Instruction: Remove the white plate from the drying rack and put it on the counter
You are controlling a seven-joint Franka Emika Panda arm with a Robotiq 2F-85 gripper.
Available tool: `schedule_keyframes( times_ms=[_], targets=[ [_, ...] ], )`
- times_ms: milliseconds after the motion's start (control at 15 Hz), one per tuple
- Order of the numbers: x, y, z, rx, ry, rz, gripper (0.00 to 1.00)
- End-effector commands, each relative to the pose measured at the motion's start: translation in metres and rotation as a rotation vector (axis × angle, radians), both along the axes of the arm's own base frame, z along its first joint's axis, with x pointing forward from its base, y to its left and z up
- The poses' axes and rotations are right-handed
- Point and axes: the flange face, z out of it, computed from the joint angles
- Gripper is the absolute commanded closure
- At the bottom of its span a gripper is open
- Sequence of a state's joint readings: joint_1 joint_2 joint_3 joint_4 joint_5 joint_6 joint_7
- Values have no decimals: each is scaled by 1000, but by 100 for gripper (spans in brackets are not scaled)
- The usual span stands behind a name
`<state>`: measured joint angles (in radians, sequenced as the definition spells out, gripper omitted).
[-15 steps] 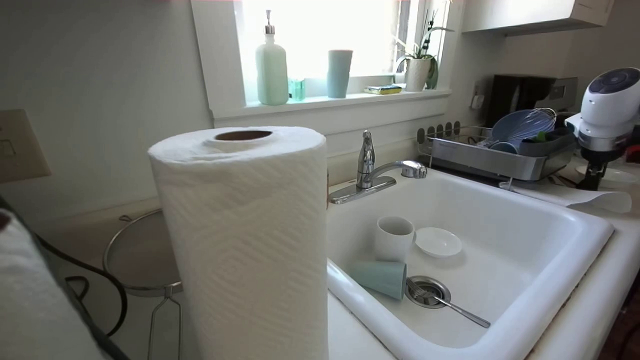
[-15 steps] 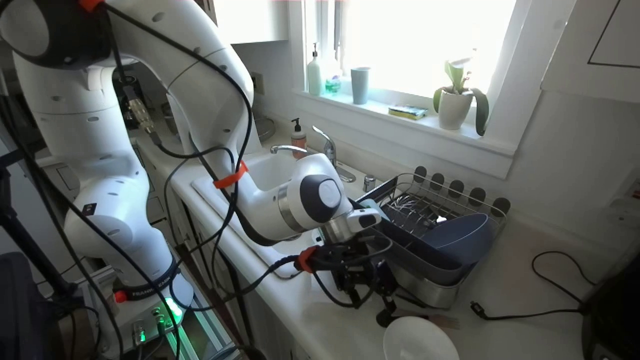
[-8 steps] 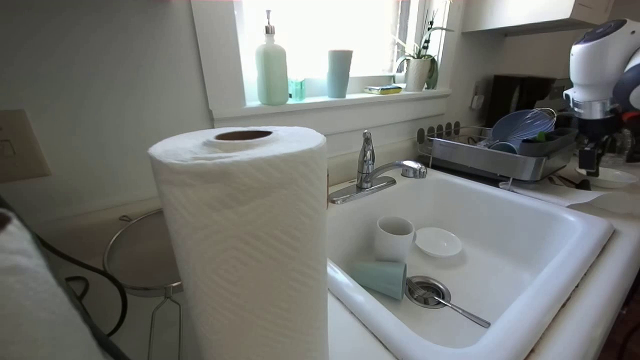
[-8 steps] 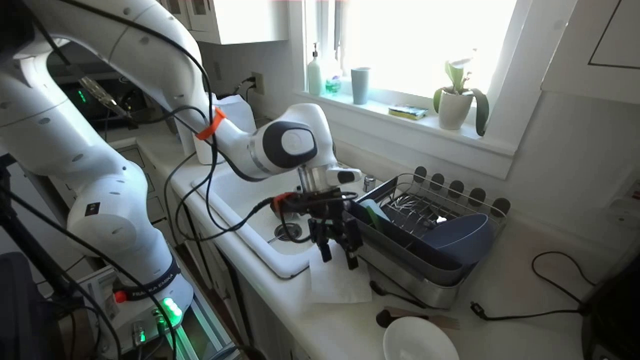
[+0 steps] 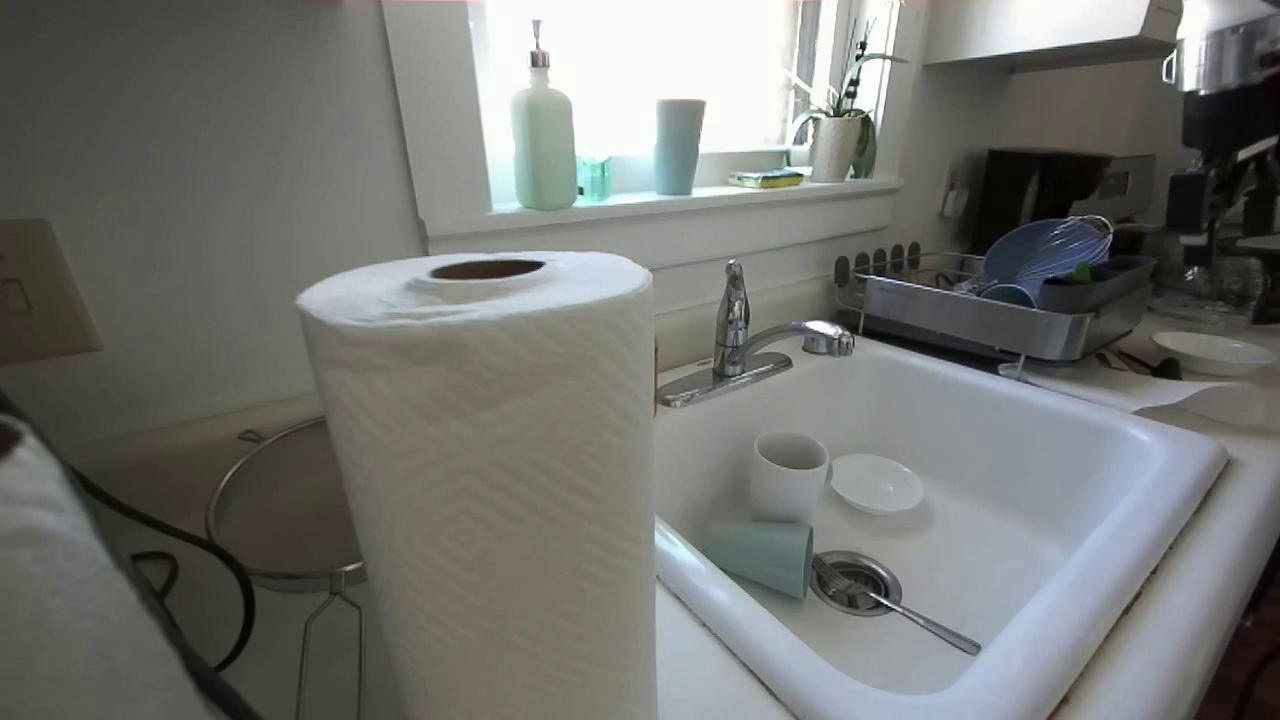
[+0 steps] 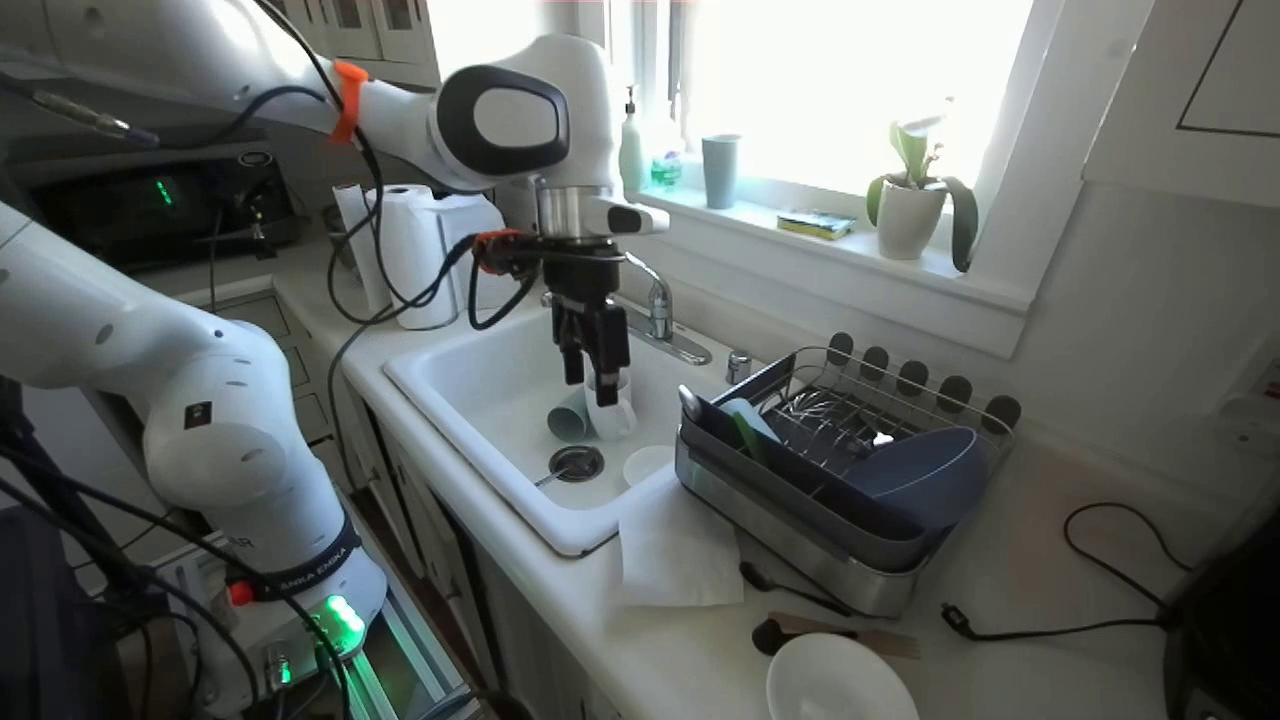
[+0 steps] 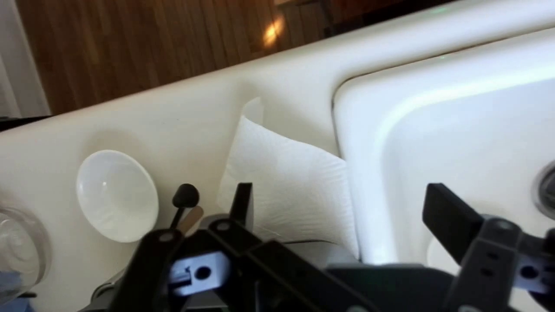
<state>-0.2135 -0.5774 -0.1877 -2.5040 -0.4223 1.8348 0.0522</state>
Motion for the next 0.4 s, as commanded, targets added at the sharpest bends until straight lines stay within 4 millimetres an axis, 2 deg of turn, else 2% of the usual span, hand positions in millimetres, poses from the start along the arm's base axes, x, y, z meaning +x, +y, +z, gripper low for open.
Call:
schedule_keyframes(
  times_ms=[0, 133, 333],
  targets=[
    [-1, 6, 14, 44, -27, 6, 0],
    [-3, 12, 31, 83, -67, 20, 0],
    [-5, 12, 33, 93, -75, 23, 0]
  ],
)
